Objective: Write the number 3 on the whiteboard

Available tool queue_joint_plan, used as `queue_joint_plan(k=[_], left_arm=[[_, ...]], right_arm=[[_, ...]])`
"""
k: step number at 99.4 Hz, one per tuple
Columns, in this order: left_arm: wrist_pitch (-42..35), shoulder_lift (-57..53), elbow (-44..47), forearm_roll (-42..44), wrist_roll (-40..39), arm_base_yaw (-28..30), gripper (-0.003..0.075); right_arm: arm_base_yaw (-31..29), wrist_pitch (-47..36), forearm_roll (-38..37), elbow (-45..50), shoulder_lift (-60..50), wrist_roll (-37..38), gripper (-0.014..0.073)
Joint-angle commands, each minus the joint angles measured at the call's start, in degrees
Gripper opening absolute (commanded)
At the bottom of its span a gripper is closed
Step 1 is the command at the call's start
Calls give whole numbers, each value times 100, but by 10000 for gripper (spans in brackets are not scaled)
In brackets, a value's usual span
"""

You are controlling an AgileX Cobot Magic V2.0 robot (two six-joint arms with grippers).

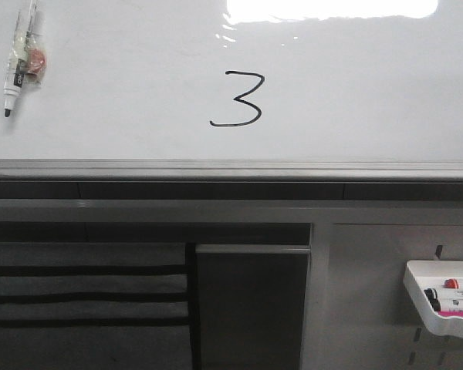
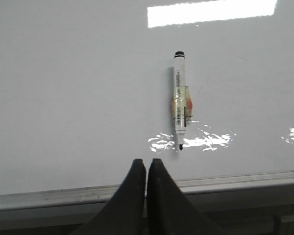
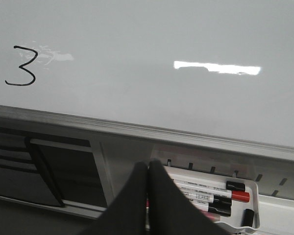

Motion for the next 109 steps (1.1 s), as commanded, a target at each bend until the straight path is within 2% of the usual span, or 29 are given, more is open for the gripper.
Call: queue_joint_plan(k=[1,20,109], left_arm=[[-700,-305,221,-141,-79,43,-20],[-1364,-1011,929,-141,-79,43,-20],[-1300,-993,911,-141,-79,-17,-20]], right_arm=[[-16,-402,-80,-140,36,-54,-69],[-16,-402,-80,-140,36,-54,-69],[-16,-400,-80,-140,25,-54,-69]])
